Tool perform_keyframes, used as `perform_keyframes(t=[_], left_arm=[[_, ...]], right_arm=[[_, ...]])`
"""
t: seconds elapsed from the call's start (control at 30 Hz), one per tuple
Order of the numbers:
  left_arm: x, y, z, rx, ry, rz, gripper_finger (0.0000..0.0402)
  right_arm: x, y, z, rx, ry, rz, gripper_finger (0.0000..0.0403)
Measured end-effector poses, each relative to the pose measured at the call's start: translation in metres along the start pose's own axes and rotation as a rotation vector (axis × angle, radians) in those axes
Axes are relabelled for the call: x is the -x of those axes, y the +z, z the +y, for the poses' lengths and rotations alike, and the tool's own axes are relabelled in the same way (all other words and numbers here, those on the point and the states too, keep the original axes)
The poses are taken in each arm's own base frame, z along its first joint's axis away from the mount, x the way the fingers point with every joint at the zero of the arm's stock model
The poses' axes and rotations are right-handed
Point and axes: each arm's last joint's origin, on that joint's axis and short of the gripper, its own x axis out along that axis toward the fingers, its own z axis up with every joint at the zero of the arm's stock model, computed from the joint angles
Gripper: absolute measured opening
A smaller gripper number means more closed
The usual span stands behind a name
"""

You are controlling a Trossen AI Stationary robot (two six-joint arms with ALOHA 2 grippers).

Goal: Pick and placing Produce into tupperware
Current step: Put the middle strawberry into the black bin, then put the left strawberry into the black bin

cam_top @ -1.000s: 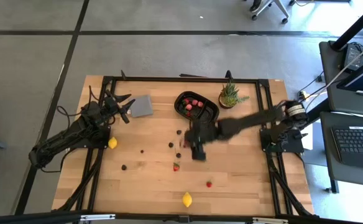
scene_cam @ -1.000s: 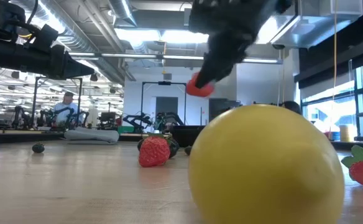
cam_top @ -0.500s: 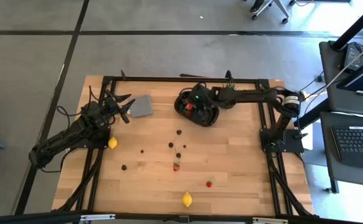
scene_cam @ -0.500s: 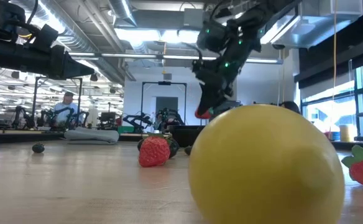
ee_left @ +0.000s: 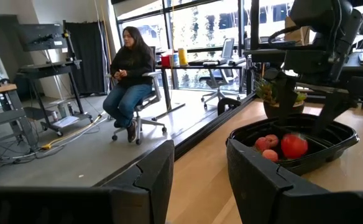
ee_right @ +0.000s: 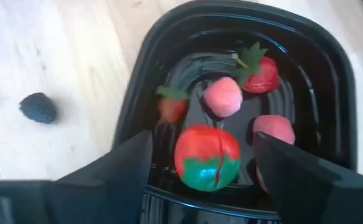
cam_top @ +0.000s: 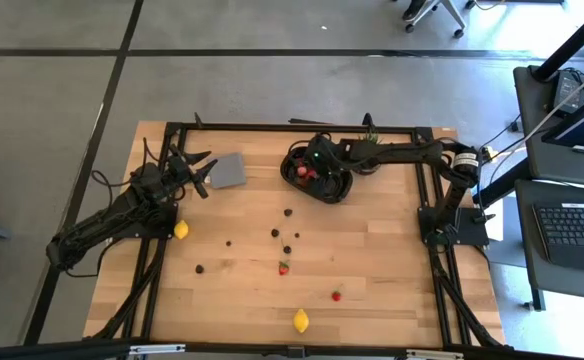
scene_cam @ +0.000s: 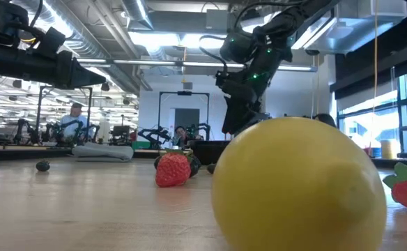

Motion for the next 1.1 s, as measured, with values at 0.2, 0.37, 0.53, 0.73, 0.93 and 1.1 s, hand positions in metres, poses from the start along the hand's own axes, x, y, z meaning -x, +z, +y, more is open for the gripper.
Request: perform_keyframes(t=[0.2,0.37,0.53,0.73,0.93,1.1], left_arm=[[0.000,0.000,0.000,0.000,0.000,0.000,0.0140],[0.000,0.000,0.000,0.000,0.000,0.001,0.0140],[0.000,0.000,0.000,-0.006,0.000,0.000,0.0140],[0.000,0.000,0.000,-0.025,0.000,0.000,0.0140],[0.000,0.000,0.000,-0.010,0.000,0.000,0.0140],[0.000,0.000,0.000,-0.009,0.000,0.000,0.0140]], right_arm=[[0.004,0.006,0.005,0.012,0.029,-0.018,0.0338],[0.016,0.019,0.047,0.204,0.264,-0.081,0.0341],[0.025,0.015,0.106,0.371,0.404,-0.140,0.0342],[0.019,-0.003,0.180,0.519,0.521,-0.209,0.0342],[-0.005,-0.028,0.219,0.590,0.497,-0.173,0.0342],[-0.026,-0.044,0.234,0.620,0.505,-0.135,0.0342]])
